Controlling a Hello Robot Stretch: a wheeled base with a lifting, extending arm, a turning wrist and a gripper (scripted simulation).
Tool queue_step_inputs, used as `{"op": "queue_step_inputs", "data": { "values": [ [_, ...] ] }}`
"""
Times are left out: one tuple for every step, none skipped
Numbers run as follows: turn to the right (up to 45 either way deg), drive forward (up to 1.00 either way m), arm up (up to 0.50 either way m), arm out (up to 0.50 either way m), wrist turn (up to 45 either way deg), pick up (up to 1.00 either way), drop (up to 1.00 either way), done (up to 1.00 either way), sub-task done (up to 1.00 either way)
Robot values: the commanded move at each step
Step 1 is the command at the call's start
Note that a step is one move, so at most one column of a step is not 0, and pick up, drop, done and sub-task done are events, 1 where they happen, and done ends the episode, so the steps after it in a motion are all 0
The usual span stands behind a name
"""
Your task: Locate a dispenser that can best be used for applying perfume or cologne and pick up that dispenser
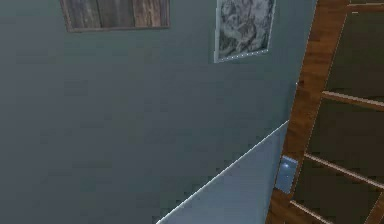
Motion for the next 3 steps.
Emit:
{"op": "queue_step_inputs", "data": {
  "values": [
    [-3.0,0.00,0.00,0.00,0.0,0.00,0.00,0.00,0.00],
    [0.0,0.95,0.00,0.00,0.0,0.00,0.00,0.00,0.00],
    [45.0,0.00,0.00,0.00,0.0,0.00,0.00,0.00,0.00]
  ]
}}
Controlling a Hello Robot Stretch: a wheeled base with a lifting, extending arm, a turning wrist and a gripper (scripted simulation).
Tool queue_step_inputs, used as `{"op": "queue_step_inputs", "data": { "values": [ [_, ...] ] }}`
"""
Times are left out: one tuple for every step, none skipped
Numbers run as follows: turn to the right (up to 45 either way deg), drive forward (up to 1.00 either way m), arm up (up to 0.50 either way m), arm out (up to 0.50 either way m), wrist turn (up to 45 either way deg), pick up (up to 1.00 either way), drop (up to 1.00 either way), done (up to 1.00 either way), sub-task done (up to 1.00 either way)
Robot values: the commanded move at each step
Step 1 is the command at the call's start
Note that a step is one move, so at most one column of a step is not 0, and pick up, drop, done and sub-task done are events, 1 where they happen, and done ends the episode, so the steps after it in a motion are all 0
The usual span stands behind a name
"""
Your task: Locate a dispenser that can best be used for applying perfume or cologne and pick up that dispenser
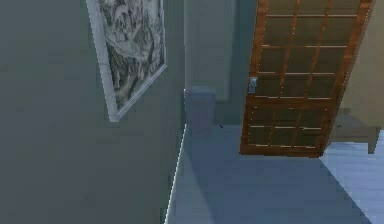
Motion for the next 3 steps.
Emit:
{"op": "queue_step_inputs", "data": {
  "values": [
    [15.0,0.00,0.00,0.00,0.0,0.00,0.00,0.00,0.00],
    [0.0,0.50,0.00,0.00,0.0,0.00,0.00,0.00,0.00],
    [45.0,0.00,0.00,0.00,0.0,0.00,0.00,0.00,0.00]
  ]
}}
